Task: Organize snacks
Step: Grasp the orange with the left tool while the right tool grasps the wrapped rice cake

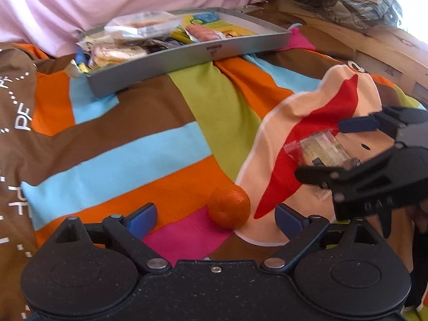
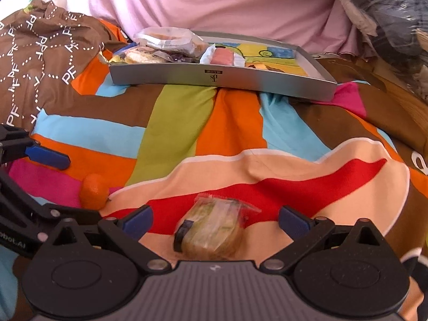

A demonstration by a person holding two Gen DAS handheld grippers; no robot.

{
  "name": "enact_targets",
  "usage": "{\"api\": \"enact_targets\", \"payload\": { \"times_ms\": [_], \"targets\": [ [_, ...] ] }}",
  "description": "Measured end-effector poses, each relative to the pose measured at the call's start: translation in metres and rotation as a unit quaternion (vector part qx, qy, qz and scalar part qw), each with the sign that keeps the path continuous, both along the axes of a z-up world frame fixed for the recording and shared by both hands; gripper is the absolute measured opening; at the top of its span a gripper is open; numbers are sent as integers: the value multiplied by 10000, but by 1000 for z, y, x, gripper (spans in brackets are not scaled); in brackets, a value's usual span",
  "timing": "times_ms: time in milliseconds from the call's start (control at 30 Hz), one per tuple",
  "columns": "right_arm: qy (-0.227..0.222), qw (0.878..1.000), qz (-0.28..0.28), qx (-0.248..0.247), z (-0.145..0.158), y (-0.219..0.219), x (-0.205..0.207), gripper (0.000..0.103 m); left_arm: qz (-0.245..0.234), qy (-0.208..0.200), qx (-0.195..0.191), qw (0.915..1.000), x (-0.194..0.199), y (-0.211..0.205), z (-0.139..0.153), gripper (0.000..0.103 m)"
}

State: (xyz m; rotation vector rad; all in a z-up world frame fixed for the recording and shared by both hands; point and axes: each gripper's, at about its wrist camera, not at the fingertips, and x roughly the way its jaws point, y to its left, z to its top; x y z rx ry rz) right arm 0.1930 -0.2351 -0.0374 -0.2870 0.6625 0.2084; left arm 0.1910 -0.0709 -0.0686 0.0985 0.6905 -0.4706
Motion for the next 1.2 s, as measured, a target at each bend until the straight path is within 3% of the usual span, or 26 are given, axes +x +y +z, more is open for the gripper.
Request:
{"api": "enact_targets", "payload": {
  "times_ms": [100, 333, 500, 700, 900, 1200],
  "targets": [
    [61, 10000, 13, -24, -2, -2, 1, 91, -99, -38, -60, 9999, 1, 0, -1, 90],
    [50, 9997, 169, -194, -10, 4, -6, 88, -124, -86, -100, 9998, 2, -2, -4, 78],
    [26, 9998, 136, -153, -10, 2, -6, 81, -116, -85, -197, 9997, 3, 0, -4, 61],
    [-72, 9996, 133, -227, -12, 3, -9, 78, -177, -103, -166, 9997, 3, -3, -5, 49],
    [-182, 9992, 183, -299, -13, 5, -13, 74, -198, -37, -253, 9995, 4, -2, -6, 40],
    [-459, 9964, 281, -659, -17, 15, -22, 63, -99, 25, -417, 9991, 5, 0, -7, 37]
  ]
}}
